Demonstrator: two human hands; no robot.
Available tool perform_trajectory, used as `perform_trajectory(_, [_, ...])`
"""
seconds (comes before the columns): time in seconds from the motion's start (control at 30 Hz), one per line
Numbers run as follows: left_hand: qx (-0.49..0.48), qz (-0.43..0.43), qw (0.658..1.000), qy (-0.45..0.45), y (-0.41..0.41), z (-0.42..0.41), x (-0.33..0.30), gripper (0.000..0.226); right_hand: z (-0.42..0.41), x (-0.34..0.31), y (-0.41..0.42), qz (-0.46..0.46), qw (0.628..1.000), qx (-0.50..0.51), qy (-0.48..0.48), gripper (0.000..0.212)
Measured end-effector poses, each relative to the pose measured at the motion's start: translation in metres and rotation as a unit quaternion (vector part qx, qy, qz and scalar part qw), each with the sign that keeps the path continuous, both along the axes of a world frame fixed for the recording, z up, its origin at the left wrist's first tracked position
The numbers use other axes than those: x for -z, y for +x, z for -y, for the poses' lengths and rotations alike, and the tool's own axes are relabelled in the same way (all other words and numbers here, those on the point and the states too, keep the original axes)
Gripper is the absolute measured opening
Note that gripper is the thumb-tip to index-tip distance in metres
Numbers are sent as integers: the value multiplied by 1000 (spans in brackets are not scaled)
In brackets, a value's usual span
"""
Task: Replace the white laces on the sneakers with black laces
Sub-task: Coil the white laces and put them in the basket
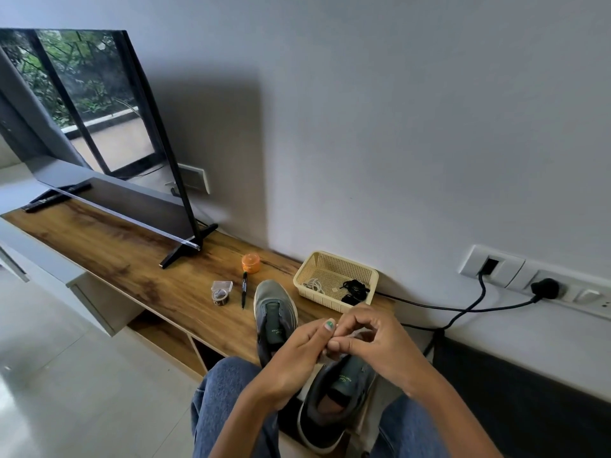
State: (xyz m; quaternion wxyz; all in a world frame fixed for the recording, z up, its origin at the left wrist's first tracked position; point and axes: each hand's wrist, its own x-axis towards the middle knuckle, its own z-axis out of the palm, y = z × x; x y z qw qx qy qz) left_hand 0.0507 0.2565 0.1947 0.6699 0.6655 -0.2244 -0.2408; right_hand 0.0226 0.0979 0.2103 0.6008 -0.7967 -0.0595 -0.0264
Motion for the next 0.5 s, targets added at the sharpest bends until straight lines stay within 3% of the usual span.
perform_trajectory(0.13, [-6, -28, 999, -30, -2, 2, -1, 31, 6, 2, -1, -48, 996, -28, 68, 23])
perform_trajectory(0.23, [-22, -14, 999, -22, -2, 5, 2, 31, 6, 4, -2, -47, 997, -12, 55, 22])
perform_trajectory(0.5, [-118, 132, 981, 84, 1, 13, 13, 38, -3, 5, -3, -17, 999, 38, 1, 9])
